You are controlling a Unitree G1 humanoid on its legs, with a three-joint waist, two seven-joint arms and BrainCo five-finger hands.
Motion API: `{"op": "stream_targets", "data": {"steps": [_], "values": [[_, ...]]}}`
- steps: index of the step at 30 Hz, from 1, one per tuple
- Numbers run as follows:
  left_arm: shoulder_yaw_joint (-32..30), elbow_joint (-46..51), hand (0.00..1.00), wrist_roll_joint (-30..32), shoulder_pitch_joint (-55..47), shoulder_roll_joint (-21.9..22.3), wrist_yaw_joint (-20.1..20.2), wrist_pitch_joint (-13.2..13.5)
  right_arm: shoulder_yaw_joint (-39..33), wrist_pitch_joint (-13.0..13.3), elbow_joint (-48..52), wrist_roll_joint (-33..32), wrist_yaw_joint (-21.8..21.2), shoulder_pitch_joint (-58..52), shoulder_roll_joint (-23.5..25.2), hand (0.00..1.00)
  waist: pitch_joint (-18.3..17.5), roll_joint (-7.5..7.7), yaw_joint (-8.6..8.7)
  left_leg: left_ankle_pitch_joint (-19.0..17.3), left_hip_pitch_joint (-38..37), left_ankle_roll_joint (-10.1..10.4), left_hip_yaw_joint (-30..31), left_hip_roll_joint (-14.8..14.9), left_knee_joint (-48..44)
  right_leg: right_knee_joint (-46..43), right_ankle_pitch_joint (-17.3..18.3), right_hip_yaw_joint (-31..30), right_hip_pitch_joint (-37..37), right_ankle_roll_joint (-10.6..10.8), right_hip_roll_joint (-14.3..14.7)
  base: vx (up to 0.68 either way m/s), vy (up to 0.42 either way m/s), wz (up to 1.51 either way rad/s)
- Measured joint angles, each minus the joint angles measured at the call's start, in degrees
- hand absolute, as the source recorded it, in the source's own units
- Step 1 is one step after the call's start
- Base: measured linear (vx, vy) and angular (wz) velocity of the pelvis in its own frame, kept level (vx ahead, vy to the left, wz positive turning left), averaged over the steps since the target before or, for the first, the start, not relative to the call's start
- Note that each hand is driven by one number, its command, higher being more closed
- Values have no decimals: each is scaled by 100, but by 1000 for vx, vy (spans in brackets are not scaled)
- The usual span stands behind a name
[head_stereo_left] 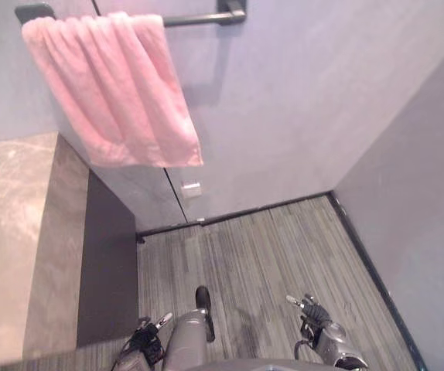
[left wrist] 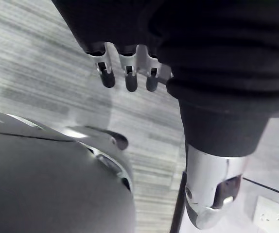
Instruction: Organize washtable
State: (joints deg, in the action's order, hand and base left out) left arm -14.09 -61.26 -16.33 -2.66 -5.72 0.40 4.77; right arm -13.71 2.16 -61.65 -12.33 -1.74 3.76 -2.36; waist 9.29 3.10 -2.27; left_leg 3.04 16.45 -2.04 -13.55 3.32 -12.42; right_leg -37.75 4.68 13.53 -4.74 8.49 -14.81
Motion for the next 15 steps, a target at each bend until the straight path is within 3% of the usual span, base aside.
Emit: {"op": "stream_targets", "data": {"steps": [1,2,3,4,6,7,8,9,10,11,15], "values": [[132,3,0,2,15,-19,3,-4,5,-6,-133,0,-26,-30,0,0,16,-3,46,-148,-330,-85,47,-93,34,-1005,-11,-151,395,-29,-181,312,237,53],[206,12,0,5,24,-24,2,-3,11,-23,-173,0,-40,-22,-2,0,35,-29,42,-180,-544,-105,56,-113,110,-1297,104,-117,530,-136,-230,150,198,28],[348,60,0,32,16,-31,8,1,28,-22,-197,1,-70,-32,2,0,90,-134,36,-188,-1073,-108,66,-95,447,-1254,452,109,640,-387,-250,137,129,11],[393,73,0,139,15,23,14,12,59,-18,-195,9,-82,-26,6,0,110,-246,39,-188,-1493,-107,76,-66,740,-725,674,414,697,-394,-218,237,77,18],[482,76,0,165,25,23,18,20,56,-23,-202,21,-95,-31,14,0,77,-239,72,-233,-1771,-36,155,-66,908,601,738,542,882,-349,-48,273,-38,33],[505,80,0,165,30,3,21,43,52,-28,-210,18,-92,-37,17,0,31,-167,125,-296,-1813,61,242,-76,934,1623,554,519,953,-257,93,178,-85,48],[505,80,0,167,27,-13,22,47,44,-30,-213,20,-91,-49,32,0,-5,-112,152,-337,-1809,123,302,-103,940,2129,268,455,988,-299,170,89,-100,60],[508,77,0,171,25,-58,23,45,0,-30,-225,20,-91,-60,70,0,-63,-1,164,-403,-1805,215,351,-177,959,2586,-432,313,1093,-304,214,-3,-183,54],[492,14,0,194,-8,-133,10,24,-18,-32,-374,21,-86,-77,117,0,-114,255,158,-457,-1916,297,448,-315,1017,2607,-691,157,1147,-378,148,16,-259,35],[444,35,0,173,-126,-9,8,24,-30,-33,-432,29,-81,-80,91,0,-211,106,91,-497,-1977,397,478,-164,1071,2758,-661,164,1037,-376,294,75,-272,14],[494,63,0,203,-196,172,11,31,181,-49,-332,64,-78,-84,12,0,-436,-154,56,-415,-1954,559,570,61,1358,3530,-774,290,817,-404,659,74,-168,-1]]}}
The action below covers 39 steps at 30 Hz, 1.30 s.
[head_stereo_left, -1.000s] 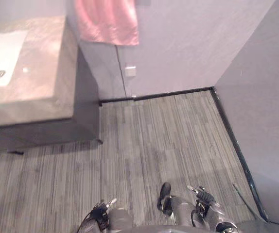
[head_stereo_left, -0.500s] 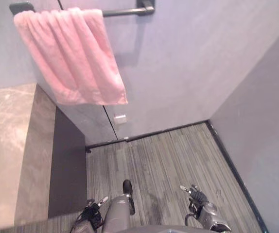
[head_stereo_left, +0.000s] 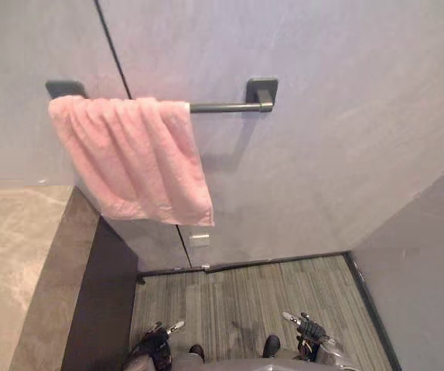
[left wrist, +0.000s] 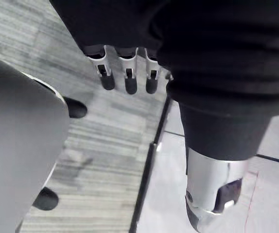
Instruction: Organize washtable
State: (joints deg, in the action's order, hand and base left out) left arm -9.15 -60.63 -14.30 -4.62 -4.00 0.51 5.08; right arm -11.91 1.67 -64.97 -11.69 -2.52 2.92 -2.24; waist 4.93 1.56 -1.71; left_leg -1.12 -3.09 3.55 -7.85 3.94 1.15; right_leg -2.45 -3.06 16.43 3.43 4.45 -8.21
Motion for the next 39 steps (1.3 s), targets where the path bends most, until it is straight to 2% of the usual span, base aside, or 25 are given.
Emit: {"op": "stream_targets", "data": {"steps": [2,4,7,8,11,14,18,22,25,31,34,39], "values": [[63,187,0,-25,-22,33,-10,-11,251,-30,330,-1,22,-55,-9,0,-64,-18,3,11,62,38,31,64,46,141,-25,25,7,-11,93,47,-113,3],[423,1561,0,-92,-549,105,-64,5,764,-25,1863,-1,107,-384,3,0,-101,31,-7,-4,192,81,34,136,61,309,-86,36,63,-42,183,50,-87,1],[634,3012,0,-92,-1022,230,-58,159,984,228,3309,0,212,-579,5,0,-229,81,-36,-19,275,97,10,135,69,425,-163,26,110,-97,203,88,-34,-1],[635,3228,0,-69,-1112,240,-72,211,1019,280,3496,0,235,-594,10,0,-258,82,-41,-28,275,99,3,130,72,436,-169,25,108,-89,200,106,0,-3],[371,4501,0,21,-1333,314,-186,437,1224,484,4404,0,248,-593,24,0,-324,102,-61,-69,288,87,-45,108,64,602,-271,16,52,-58,183,85,15,-4],[-256,5822,0,186,-1296,470,-446,696,1608,570,5000,0,241,-162,3,0,-329,105,-146,-90,281,60,-42,73,55,629,-283,32,20,-50,152,31,16,1],[-783,6363,0,173,-1206,607,-656,844,2066,587,5168,3,166,609,-25,0,-332,91,-243,-102,257,40,41,44,27,761,-348,162,-141,-43,137,-2,7,14],[-1162,6825,0,141,-1143,627,-823,859,2307,573,5063,2,-7,1483,-77,0,-337,76,-497,-116,263,18,82,22,-42,761,-361,223,-196,-43,102,-27,20,8],[-1350,7037,0,81,-1117,616,-878,905,2295,561,4574,1,17,2068,-154,0,-358,32,-526,-114,256,14,170,-12,-51,761,-361,311,-261,-43,89,-28,14,16],[-1403,7189,0,-60,-1065,604,-921,916,2241,511,3770,-4,209,2775,-220,0,-330,-82,-589,-100,281,0,164,-53,-6,761,-379,315,-235,-26,48,-7,7,0],[-1393,7447,0,-107,-921,603,-921,927,2243,510,3740,-6,283,2886,-236,0,-316,-103,-691,-96,348,4,168,-51,7,761,-379,319,-182,-26,28,7,-2,1],[-1264,7481,0,-111,-797,602,-897,937,2495,443,3737,-72,240,2985,-100,0,-303,-105,-714,-44,414,11,203,-57,23,761,-398,352,-96,-28,22,39,-7,5]]}}
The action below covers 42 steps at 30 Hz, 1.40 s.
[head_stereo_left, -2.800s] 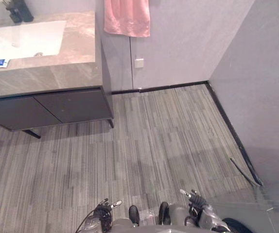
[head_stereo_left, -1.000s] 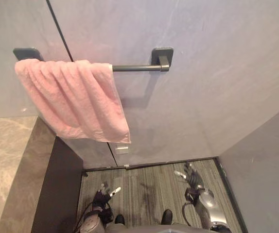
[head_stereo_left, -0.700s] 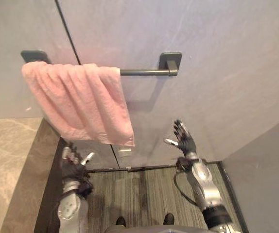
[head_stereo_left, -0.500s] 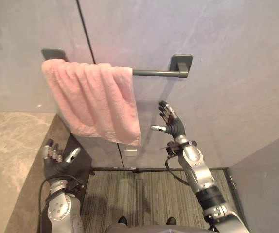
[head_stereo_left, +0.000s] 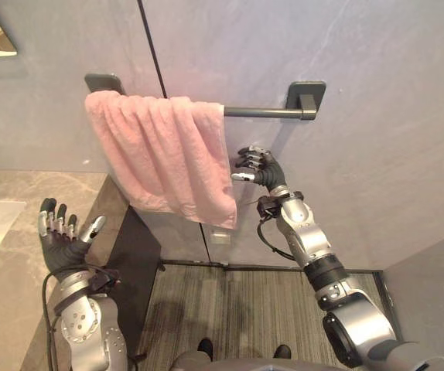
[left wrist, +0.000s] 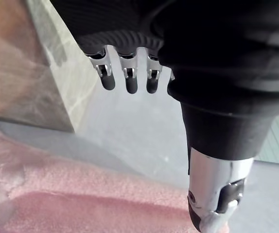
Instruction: Organize washtable
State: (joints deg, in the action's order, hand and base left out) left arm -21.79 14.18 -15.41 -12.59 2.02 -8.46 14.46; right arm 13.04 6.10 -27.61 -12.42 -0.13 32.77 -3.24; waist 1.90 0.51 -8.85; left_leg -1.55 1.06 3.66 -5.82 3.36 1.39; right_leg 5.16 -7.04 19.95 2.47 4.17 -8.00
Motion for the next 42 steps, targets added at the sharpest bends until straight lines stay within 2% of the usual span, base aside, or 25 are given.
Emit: {"op": "stream_targets", "data": {"steps": [3,8,9,22,33,42], "values": [[30,6,0,0,138,-6,9,-4,232,-42,-86,-2,-112,20,42,0,104,52,-86,0,9,0,15,-2,37,0,0,26,-24,0,-6,2,5,2],[91,92,0,0,135,-25,-3,-16,337,-114,-448,-63,-177,299,246,0,270,116,-122,54,17,-5,99,-14,110,0,0,131,-18,0,-20,-8,5,11],[90,148,0,-1,133,-27,-22,-16,371,-140,-499,-191,-191,345,284,100,280,129,-125,72,19,-2,137,-17,117,0,0,157,-10,0,-22,11,1,10],[94,231,0,1,138,-38,-116,-16,503,-178,-675,-224,-201,410,383,100,339,146,-122,74,-16,-3,95,-18,124,0,0,118,-18,0,-24,-2,0,-1],[81,145,0,11,306,-137,-232,-28,183,-178,-615,-224,-61,403,319,100,436,138,-95,64,-88,0,-72,-16,122,0,-7,-40,-6,1,-20,0,3,-6],[152,-374,0,135,972,-514,-370,-156,-20,-181,-105,-221,22,140,236,100,439,133,77,26,-156,-14,-362,-16,118,0,-73,-336,92,-11,-1,-12,9,-17]]}}
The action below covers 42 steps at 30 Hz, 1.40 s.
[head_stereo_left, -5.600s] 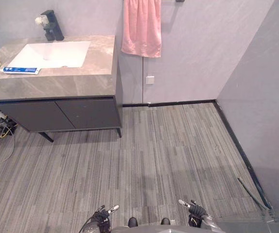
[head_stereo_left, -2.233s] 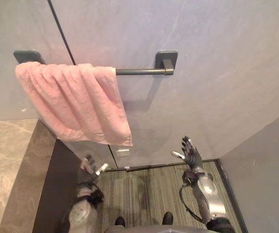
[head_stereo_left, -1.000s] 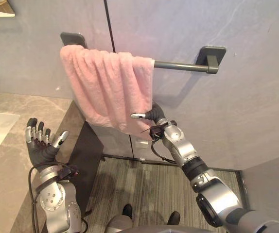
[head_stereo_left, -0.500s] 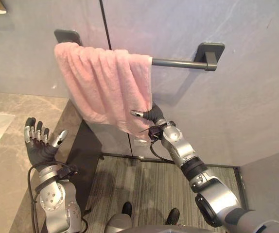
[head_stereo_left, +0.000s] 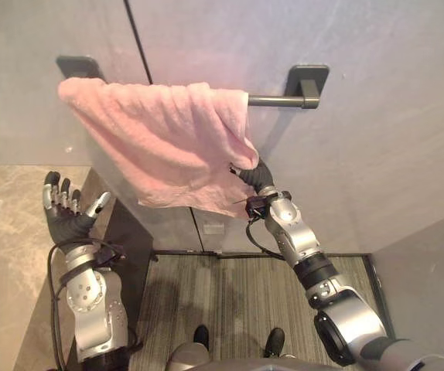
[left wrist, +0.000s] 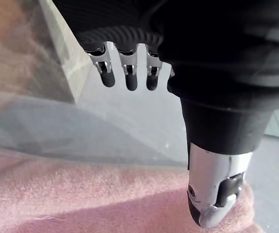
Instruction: Organize washtable
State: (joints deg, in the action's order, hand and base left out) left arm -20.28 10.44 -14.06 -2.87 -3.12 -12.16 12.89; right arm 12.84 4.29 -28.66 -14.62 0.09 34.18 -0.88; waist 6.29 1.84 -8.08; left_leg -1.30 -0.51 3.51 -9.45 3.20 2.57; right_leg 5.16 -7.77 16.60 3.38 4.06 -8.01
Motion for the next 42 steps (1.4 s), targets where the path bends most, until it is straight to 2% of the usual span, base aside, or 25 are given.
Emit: {"op": "stream_targets", "data": {"steps": [4,8,11,12,19,23,26,28,30,42], "values": [[221,-371,0,216,369,-255,-80,-115,1,-12,186,0,3,-58,-111,100,3,-5,33,-43,24,18,-121,20,-81,1,-47,-139,63,-17,24,-9,-3,-19],[473,-961,0,224,891,-529,-144,-183,7,-10,454,-2,3,-105,-133,100,3,-5,142,-146,65,17,-204,42,-278,4,-87,-257,76,-30,37,-25,0,-15],[692,-1335,0,345,1364,-686,-327,-252,107,-13,457,-7,10,-109,-138,100,3,-4,166,-162,184,16,-276,55,-379,5,-162,-359,205,-65,48,-59,3,-16],[725,-1389,100,346,1400,-674,-376,-258,129,-18,457,-10,15,-115,-139,100,4,-5,191,-162,218,17,-278,68,-408,6,-182,-368,230,-82,58,-56,-17,-5],[961,-1758,100,333,1744,-841,-571,-308,665,-15,648,-239,-6,-110,-97,100,3,-5,237,-150,281,63,-288,159,-502,9,-251,-402,260,-178,143,-66,-24,-2],[1504,-1771,100,336,2120,-1074,-456,-312,952,-14,650,-285,-11,-107,-60,100,1,-3,286,-83,332,112,-370,199,-491,18,-306,-466,372,-230,183,-64,-23,-11],[1638,-1771,100,338,2271,-1057,-412,-311,1006,-14,650,-431,-14,-108,-57,100,1,-4,372,-64,333,124,-402,207,-479,9,-319,-487,403,-233,198,-17,-19,-12],[1642,-1771,100,338,2314,-1043,-375,-311,1005,-14,651,-446,-11,-108,-85,100,-1,-7,504,-57,324,129,-401,218,-472,9,-331,-491,402,-234,214,-1,-10,-3],[1642,-1771,100,337,2314,-1031,-352,-311,1004,-14,651,-445,-11,-108,-119,100,-1,-7,526,-54,324,131,-396,222,-468,9,-339,-491,402,-226,220,0,0,0],[1193,-1453,100,391,1808,-1032,-326,-276,951,-13,638,-438,-37,-151,-141,100,-21,2,452,-37,326,113,-282,207,-480,11,-362,-452,338,-196,195,-4,3,4]]}}
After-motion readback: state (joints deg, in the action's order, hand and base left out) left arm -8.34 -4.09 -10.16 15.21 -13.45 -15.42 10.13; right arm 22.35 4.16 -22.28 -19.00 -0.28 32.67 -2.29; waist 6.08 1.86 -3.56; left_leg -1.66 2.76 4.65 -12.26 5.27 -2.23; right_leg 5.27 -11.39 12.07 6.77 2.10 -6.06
